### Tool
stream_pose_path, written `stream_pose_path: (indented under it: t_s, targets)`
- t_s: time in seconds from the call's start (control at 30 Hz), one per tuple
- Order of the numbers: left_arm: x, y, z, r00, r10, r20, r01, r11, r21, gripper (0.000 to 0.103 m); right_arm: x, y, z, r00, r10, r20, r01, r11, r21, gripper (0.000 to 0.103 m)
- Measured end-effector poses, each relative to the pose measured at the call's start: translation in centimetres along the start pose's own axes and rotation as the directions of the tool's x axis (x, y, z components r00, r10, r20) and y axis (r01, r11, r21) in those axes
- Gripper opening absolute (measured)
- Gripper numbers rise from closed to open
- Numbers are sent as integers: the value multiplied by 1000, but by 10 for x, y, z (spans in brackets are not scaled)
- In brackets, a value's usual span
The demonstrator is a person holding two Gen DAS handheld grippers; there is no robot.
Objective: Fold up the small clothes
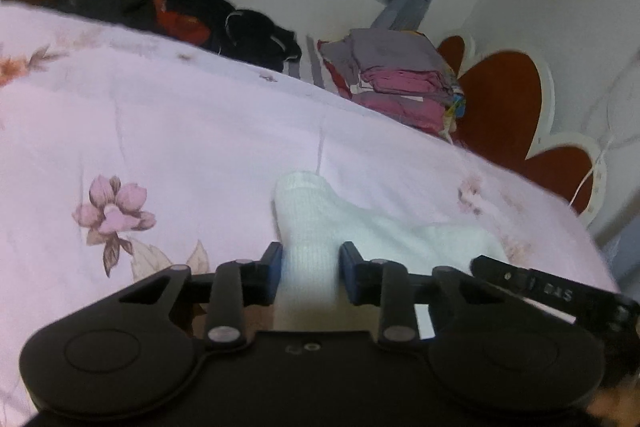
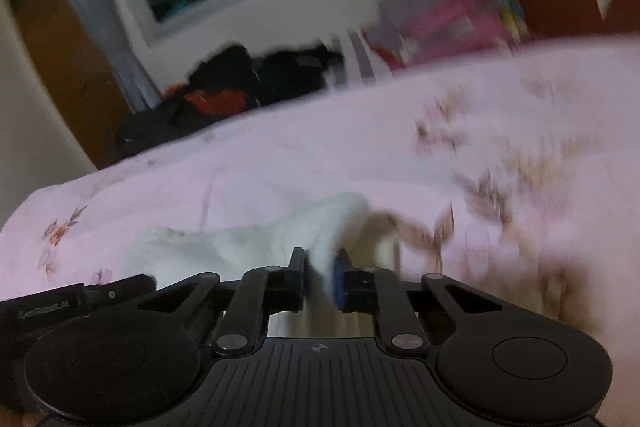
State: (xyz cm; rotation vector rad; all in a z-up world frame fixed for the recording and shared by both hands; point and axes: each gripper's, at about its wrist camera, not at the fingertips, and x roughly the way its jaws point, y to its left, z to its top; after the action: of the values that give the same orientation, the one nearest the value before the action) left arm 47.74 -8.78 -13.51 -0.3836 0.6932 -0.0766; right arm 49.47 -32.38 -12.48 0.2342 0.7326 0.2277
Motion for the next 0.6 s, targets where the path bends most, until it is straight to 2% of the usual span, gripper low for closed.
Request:
stream_pose_path:
  t_s: [0.03, 0.07, 0.13, 0.3, 0.4, 0.43, 0.5, 0.53, 0.6]
  targets:
    - [3, 1, -1, 1000, 2, -6, -2, 1000, -7, 31, 8, -5, -3, 999, -19, -31, 20, 1000, 5, 14]
    - [4, 3, -1, 1000, -2, -8, 2, 1000, -26, 31, 11, -12, -5, 999, -11, -41, 12, 999, 33, 14]
    - [2, -2, 1, 1000, 11, -11, -11, 1000, -7, 34, 9, -13, -5, 999, -11, -42, 12, 999, 32, 14]
    - [-10, -9, 6, 1000, 28, -11, -28, 1000, -1, 38, -12, -10, 1, 1000, -13, 10, 12, 999, 47, 14]
    - [-21, -15, 5, 999, 32, -9, -31, 999, 44, 41, -27, -7, 4, 1000, 2, 29, -4, 998, 59, 15]
    - [-24, -18, 4, 999, 35, -9, -35, 998, 60, 41, -30, -6, 4, 999, 11, 30, -13, 998, 62, 18]
    - [-31, -22, -1, 999, 43, -12, -42, 995, 88, 41, -38, -1, 2, 999, 16, 41, -19, 998, 59, 39]
    - [-33, -24, -4, 999, 46, -15, -45, 994, 97, 41, -42, 2, 1, 999, 15, 47, -17, 999, 48, 56]
    - [-38, -27, -9, 999, 48, -24, -45, 993, 108, 41, -49, 9, -5, 998, 1, 59, -1, 1000, 4, 56]
